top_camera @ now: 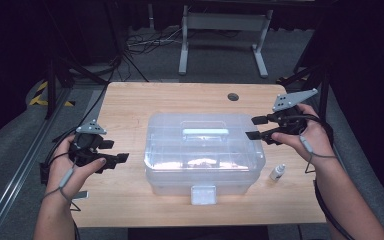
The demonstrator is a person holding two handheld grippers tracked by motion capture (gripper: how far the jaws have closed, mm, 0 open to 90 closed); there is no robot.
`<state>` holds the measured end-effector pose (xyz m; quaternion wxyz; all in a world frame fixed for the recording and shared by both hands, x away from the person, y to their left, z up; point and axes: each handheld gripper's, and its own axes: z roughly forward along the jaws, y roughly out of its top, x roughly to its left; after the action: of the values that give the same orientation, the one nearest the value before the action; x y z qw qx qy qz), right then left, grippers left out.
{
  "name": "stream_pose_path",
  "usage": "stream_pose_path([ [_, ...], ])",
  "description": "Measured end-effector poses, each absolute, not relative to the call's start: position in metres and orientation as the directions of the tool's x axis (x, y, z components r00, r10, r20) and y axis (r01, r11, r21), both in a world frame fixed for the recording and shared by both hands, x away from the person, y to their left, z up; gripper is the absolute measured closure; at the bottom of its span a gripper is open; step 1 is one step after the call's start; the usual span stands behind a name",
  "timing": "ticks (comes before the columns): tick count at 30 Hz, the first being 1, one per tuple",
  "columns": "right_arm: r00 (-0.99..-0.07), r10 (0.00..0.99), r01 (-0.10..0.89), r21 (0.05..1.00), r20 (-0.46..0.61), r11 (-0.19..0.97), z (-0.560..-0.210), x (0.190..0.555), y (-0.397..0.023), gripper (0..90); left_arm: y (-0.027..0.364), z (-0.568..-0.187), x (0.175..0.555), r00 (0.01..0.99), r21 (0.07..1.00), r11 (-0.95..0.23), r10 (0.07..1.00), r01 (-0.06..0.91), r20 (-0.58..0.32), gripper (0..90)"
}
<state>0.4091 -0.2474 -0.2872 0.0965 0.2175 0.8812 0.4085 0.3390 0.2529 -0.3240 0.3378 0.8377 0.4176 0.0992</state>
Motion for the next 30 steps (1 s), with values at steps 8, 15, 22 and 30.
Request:
stream_pose_path([
  [8, -0.924, 0.383, 0.256, 0.742, 0.000, 0.619, -0.281, 0.409, -0.224, 41.3, 0.253, -0.325, 0.337, 0.633, 0.647, -0.428, 0.766, 0.632, -0.111, 30.5],
  [15, -0.950, 0.313, 0.217, 0.703, -0.009, 0.677, -0.283, 0.414, -0.204, 39.1, 0.256, -0.327, 0.333, 0.623, 0.642, -0.417, 0.773, 0.643, -0.122, 30.3],
  [22, -0.964, 0.265, 0.193, 0.674, -0.004, 0.713, -0.285, 0.418, -0.185, 42.1, 0.256, -0.329, 0.332, 0.624, 0.644, -0.419, 0.773, 0.640, -0.116, 30.7],
  [30, -0.977, 0.209, 0.138, 0.655, -0.032, 0.743, -0.281, 0.420, -0.169, 52.0, 0.256, -0.333, 0.333, 0.663, 0.677, -0.432, 0.740, 0.596, -0.112, 35.5],
])
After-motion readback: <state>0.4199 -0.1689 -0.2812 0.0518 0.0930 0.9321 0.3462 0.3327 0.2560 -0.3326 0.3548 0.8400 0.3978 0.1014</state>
